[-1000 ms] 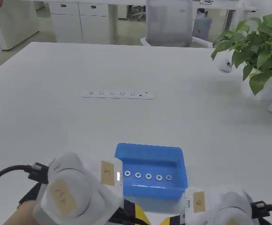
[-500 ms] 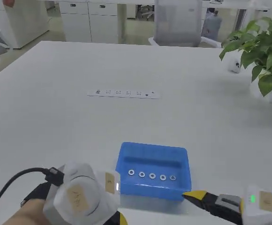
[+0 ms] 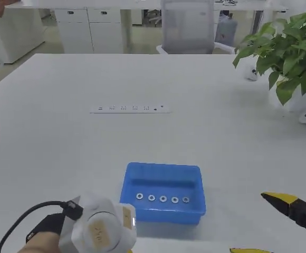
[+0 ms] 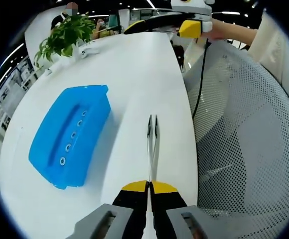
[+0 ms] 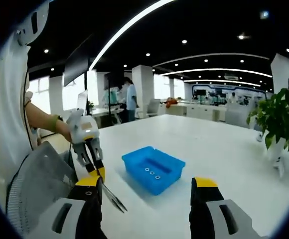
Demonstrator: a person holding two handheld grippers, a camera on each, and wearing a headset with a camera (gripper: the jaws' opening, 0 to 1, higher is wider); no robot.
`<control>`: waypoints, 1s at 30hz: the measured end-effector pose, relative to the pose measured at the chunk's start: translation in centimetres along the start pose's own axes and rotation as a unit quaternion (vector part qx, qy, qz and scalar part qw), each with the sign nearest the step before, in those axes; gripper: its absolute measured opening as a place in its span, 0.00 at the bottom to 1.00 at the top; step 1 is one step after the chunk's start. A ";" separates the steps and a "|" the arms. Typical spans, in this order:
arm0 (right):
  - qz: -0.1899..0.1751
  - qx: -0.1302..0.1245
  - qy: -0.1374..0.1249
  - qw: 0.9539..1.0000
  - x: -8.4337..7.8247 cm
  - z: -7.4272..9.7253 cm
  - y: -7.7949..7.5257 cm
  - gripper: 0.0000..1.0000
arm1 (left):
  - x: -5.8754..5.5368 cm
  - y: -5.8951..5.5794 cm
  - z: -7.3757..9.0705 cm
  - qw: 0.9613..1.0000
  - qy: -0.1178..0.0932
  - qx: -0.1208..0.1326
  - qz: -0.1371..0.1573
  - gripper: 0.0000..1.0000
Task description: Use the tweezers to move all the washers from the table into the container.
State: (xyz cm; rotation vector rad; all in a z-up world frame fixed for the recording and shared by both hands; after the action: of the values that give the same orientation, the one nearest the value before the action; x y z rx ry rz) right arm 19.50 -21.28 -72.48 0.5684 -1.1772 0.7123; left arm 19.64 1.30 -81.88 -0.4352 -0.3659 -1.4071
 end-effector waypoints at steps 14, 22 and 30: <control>-0.028 -0.021 -0.028 0.999 0.2 0.6 -0.1 0.69 | -1.0 0.1 0.4 0.998 -0.013 0.030 0.050 0.00; -0.043 -0.039 -0.033 0.998 0.1 0.7 -0.6 0.77 | -1.8 -0.5 6.0 0.965 -0.159 0.149 0.143 0.24; -0.014 -0.072 -0.016 0.997 -0.1 0.6 -1.0 0.91 | -2.8 -1.6 11.6 0.869 -0.333 0.289 0.225 0.59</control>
State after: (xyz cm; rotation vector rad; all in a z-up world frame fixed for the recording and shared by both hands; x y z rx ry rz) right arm 19.85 -22.38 -72.43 0.4768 -1.2380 0.5919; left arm 17.83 9.29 -73.05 -0.4584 -1.1370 -0.6005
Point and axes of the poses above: the centre of the closed fingertips' face, and the gripper's own axes: z roughly backward along the fingers, y roughly to its left, x roughly out of its top, the point moved 6 cm from there along z, roughly backward along the fingers, and after that the axes turned 3 degrees about -x, right-handed, at the moved point
